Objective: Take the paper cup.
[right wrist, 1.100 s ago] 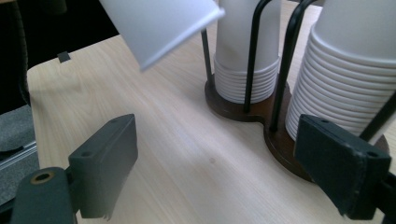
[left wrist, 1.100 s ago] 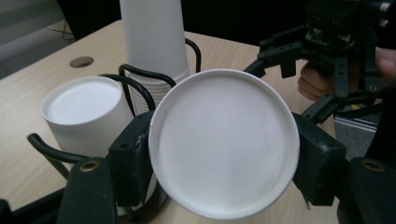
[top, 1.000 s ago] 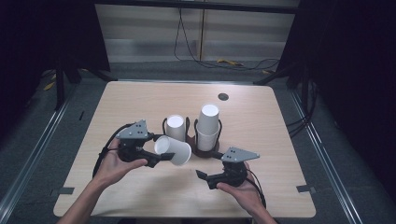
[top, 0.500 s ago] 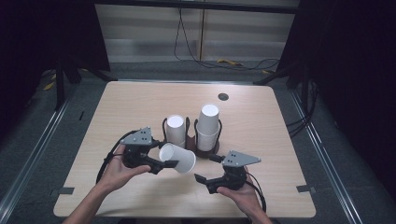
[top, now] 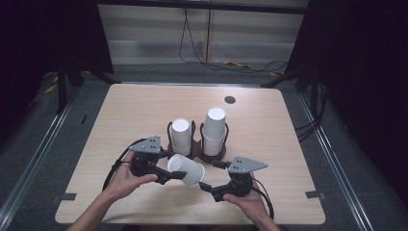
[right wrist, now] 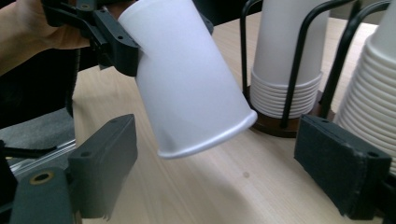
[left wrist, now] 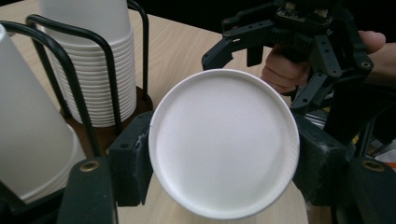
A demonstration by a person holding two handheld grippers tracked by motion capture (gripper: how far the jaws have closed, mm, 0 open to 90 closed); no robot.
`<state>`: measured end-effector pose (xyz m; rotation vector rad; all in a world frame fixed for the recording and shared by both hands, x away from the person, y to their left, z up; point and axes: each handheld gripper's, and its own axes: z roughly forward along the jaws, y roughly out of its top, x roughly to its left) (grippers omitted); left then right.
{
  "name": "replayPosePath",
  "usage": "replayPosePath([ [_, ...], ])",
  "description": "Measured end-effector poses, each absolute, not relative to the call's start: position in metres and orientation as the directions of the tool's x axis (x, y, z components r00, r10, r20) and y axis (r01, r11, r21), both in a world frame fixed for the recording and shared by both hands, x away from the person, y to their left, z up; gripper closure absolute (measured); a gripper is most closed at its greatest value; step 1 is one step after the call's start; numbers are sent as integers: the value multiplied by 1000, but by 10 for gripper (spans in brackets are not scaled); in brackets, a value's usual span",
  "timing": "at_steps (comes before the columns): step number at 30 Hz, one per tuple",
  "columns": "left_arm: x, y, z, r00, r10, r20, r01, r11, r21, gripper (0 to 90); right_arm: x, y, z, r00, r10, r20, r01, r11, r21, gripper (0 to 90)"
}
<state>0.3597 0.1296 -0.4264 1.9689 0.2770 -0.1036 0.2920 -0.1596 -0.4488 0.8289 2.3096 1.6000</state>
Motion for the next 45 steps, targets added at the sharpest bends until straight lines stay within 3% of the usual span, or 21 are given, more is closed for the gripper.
replayPosePath([
  [15, 350, 118, -421, 971, 72, -227, 237, -390, 890, 327, 293, -149, -453, -865, 487, 122, 280, 266, 922, 134],
  [30, 346, 111, -419, 971, 61, -230, 236, -372, 898, 327, 295, -141, -459, -882, 453, 133, 283, 280, 917, 135],
  [45, 352, 119, -421, 964, 51, -263, 263, -349, 899, 325, 294, -140, -456, -895, 434, 105, 262, 320, 910, 219],
])
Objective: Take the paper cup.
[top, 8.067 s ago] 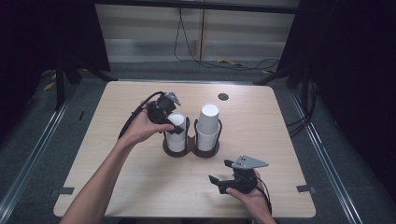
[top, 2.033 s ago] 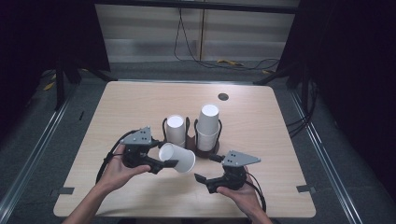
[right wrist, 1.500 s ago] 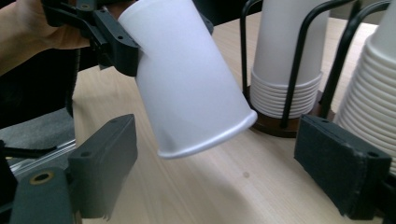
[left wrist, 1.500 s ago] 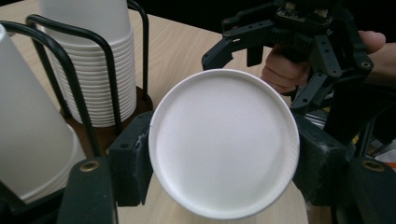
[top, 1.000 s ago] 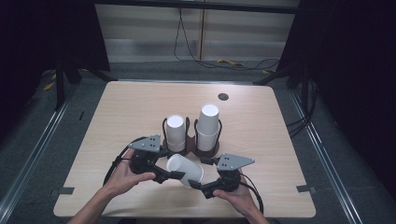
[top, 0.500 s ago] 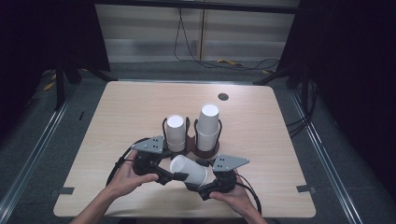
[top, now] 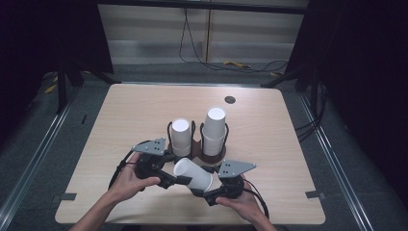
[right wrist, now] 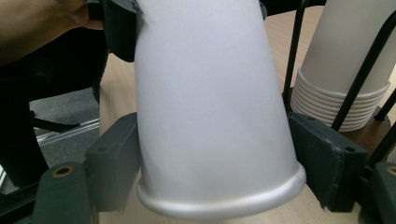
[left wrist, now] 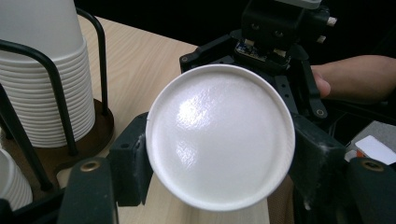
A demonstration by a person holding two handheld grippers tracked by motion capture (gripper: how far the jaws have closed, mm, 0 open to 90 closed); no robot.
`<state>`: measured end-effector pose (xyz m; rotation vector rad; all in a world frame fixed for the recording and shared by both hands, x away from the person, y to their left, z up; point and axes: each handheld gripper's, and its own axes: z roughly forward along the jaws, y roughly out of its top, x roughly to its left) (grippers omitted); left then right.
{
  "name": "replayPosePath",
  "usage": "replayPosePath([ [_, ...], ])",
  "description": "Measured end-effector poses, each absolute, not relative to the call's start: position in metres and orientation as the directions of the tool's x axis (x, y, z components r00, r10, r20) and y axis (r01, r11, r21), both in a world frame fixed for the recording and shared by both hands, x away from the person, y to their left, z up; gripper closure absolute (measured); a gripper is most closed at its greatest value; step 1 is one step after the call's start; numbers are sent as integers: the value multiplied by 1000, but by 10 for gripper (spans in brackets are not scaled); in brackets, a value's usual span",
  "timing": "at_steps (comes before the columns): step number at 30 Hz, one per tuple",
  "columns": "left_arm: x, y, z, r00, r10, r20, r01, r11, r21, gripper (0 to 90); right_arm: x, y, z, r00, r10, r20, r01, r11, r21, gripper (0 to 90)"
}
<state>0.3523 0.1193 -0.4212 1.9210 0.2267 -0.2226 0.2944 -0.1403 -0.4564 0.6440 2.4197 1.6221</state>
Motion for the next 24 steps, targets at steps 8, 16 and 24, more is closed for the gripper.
replayPosePath([
  [8, 352, 120, -424, 966, 62, -253, 258, -367, 894, 249, 296, -140, -455, -894, 434, 108, 272, 338, 901, 227],
  [16, 352, 121, -422, 967, 73, -243, 253, -365, 896, 184, 297, -145, -453, -882, 455, 121, 299, 343, 890, 229],
  [24, 353, 122, -422, 972, 108, -210, 235, -407, 882, 164, 297, -152, -452, -866, 486, 120, 328, 371, 869, 235],
])
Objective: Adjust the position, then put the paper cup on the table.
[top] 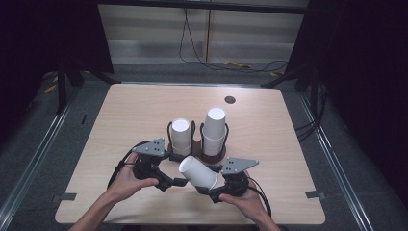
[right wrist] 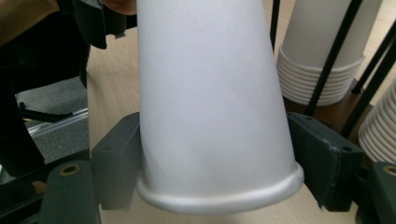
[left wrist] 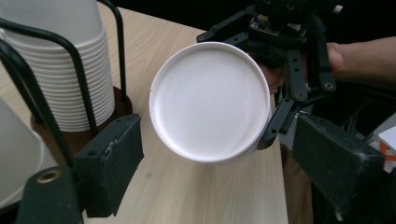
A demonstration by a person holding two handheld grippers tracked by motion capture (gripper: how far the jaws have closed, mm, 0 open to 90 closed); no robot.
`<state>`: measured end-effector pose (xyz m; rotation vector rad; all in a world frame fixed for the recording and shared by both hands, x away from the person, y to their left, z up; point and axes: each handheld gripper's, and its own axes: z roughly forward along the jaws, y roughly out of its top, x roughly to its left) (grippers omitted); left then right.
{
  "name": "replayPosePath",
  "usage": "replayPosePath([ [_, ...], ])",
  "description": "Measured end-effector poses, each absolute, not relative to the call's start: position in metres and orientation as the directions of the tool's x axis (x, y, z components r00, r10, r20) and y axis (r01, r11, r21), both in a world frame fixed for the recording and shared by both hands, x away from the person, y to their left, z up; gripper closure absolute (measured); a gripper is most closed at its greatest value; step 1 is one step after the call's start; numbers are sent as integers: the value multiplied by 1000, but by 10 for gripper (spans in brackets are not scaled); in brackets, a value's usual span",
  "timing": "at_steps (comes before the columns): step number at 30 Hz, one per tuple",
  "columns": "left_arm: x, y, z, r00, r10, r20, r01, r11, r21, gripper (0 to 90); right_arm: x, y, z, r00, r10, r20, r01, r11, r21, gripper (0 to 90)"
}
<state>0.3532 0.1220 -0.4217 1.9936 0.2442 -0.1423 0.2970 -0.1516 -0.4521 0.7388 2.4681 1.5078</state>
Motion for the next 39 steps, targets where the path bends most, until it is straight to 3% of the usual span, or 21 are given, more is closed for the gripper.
replayPosePath([
  [11, 356, 123, -422, 974, 69, -215, 223, -456, 862, 185, 300, -153, -450, -858, 503, 106, 354, 428, 831, 244],
  [23, 357, 121, -425, 985, 78, -151, 169, -534, 828, 183, 304, -149, -446, -865, 497, 71, 371, 535, 759, 252],
  [26, 359, 122, -428, 980, 79, -185, 198, -542, 817, 182, 306, -147, -447, -872, 485, 65, 369, 563, 740, 253],
  [33, 356, 122, -431, 989, 93, -118, 150, -574, 805, 179, 308, -143, -444, -886, 462, 48, 359, 617, 700, 253],
  [39, 353, 119, -430, 990, 87, -115, 144, -580, 802, 180, 309, -139, -440, -897, 442, 27, 341, 651, 678, 253],
])
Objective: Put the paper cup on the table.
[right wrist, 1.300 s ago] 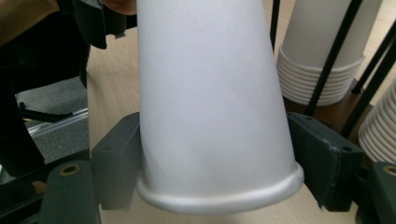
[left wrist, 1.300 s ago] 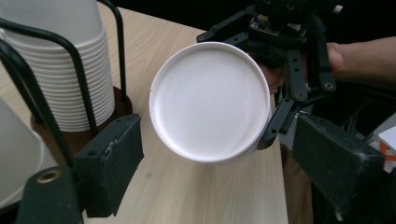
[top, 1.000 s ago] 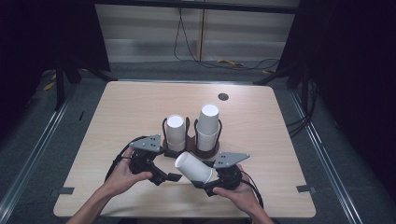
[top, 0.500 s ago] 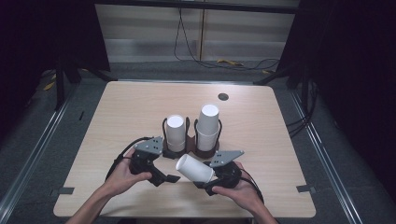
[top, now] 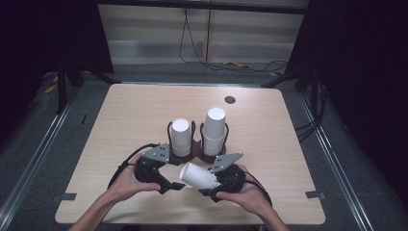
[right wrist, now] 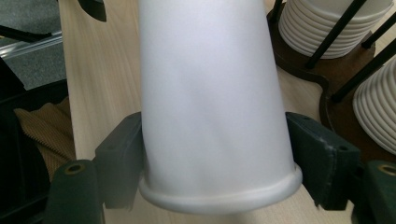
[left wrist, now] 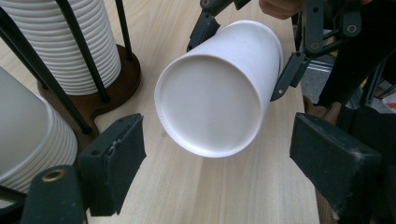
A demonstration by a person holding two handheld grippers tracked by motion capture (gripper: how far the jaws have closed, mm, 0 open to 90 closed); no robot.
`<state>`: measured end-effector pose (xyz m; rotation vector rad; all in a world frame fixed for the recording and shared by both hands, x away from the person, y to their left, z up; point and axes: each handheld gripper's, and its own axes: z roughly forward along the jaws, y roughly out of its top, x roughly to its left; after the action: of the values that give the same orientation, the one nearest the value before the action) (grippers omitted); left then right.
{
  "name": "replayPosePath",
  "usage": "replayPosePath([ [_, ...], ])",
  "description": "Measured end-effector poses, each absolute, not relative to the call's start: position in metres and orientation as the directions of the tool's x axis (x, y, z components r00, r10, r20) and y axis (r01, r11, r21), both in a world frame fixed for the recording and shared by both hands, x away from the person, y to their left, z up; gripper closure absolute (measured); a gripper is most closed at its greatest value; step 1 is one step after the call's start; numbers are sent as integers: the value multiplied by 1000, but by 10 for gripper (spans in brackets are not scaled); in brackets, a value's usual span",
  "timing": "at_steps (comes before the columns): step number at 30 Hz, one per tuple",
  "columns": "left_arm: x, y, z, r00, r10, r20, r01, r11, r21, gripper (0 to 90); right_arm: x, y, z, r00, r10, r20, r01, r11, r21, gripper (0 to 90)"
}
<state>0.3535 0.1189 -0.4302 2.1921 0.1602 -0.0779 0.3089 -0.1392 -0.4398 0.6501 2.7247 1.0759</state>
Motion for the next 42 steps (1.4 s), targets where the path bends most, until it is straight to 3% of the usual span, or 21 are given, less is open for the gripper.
replayPosePath([
  [4, 351, 119, -429, 994, 69, -89, 113, -595, 796, 189, 310, -138, -440, -901, 432, 33, 344, 667, 661, 254],
  [6, 349, 119, -429, 995, 60, -78, 98, -599, 794, 264, 310, -136, -440, -905, 425, 30, 341, 680, 649, 253],
  [16, 349, 116, -432, 993, 72, -88, 114, -627, 770, 184, 313, -128, -435, -919, 394, 22, 325, 725, 607, 254],
  [42, 348, 105, -441, 995, 31, -96, 90, -693, 715, 191, 317, -106, -429, -951, 310, 1, 270, 825, 496, 255],
])
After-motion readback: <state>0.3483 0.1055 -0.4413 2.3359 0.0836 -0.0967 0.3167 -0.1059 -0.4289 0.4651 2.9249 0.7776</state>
